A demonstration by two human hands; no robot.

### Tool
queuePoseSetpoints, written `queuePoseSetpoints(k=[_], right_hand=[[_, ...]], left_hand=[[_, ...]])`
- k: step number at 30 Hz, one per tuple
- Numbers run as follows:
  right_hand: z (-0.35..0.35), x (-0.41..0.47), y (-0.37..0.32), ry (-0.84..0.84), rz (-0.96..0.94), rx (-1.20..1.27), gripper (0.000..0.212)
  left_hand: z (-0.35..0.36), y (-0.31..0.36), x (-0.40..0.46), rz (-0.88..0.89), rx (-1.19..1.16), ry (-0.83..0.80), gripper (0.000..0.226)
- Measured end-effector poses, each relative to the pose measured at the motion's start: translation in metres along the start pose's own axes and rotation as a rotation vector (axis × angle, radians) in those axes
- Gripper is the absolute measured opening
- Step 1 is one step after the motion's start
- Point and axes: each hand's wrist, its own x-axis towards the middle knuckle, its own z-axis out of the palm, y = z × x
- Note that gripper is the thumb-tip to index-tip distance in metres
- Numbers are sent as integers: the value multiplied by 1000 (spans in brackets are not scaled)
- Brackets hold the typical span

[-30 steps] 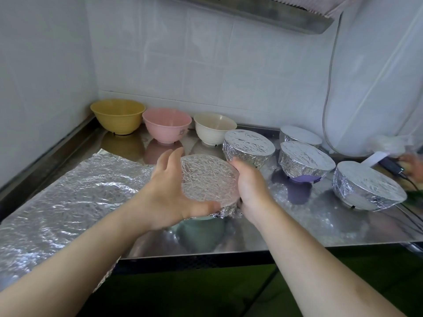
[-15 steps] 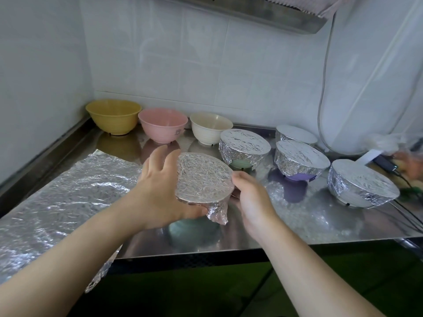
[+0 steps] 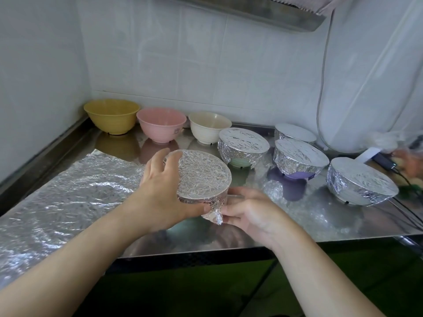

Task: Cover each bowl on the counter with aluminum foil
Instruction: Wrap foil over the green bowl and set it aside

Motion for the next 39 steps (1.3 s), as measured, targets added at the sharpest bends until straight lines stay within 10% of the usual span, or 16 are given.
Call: queuePoseSetpoints(k=[8,32,39], right_hand=[[2,4,-5,47,36,-290,52],[14,-2,-1,-49,80,-99,31],[16,-5,-1,178,34,-287,39]], left_hand=[[2,-3,1,14,4,30,135],[19,-3,-4,76,194,194,136],[21,-4,-3,64,213,202,135]])
